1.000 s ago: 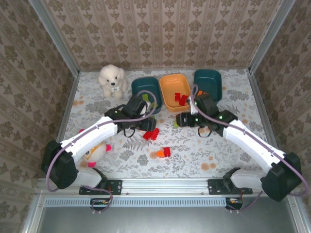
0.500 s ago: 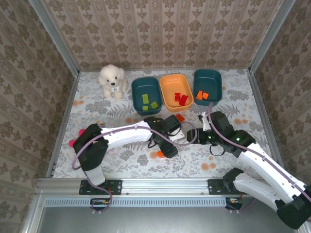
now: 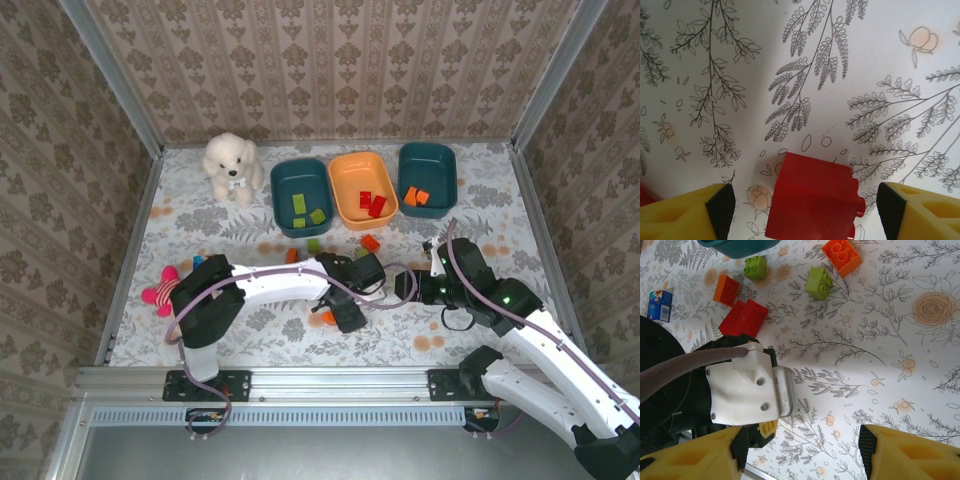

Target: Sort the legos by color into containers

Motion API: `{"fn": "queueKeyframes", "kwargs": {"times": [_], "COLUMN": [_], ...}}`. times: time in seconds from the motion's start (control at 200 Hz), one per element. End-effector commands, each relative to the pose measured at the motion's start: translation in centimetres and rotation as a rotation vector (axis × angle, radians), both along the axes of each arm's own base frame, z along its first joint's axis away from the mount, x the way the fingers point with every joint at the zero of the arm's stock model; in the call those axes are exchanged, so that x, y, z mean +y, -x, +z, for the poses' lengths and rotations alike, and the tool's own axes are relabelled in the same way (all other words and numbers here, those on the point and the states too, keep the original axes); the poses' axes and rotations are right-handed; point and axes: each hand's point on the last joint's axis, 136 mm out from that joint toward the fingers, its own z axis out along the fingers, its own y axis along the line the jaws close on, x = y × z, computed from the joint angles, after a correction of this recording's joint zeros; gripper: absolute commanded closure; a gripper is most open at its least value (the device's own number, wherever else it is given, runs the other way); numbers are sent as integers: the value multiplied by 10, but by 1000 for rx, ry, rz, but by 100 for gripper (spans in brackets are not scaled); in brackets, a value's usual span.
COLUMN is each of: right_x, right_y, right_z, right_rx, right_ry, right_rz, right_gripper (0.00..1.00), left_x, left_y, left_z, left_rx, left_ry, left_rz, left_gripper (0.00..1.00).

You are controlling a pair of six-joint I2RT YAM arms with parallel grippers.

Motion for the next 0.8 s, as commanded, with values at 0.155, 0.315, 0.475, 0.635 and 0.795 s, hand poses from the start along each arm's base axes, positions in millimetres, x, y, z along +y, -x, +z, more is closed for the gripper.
{"fn": "queueKeyframes", "kwargs": {"times": [0.155,0.315,0.475,0.635,0.795], "right_x": [-1,0,-2,-4,3], "right_y": [1,1,1,-4,-23], "right_z": [1,1,5,23,57], "right_rx": [14,16,13,-31,-120], "right_ry": [-11,-16,-18,-27,-93], "right_rz": [-14,-16,-26,-46,-70], "right_gripper": [37,37,37,37,36], "left_x": [19,19,14,0,-10], "left_y": [2,0,-10,-43,-100], "left_z": [-24,-29,-13,39,91], "left_rx": [-28,-36,-92,-159,-159], "left_ry": [-125,-138,-100,21,211], "left_rz": [-5,8,38,136,306], "left_gripper": [33,57,67,68,68]}}
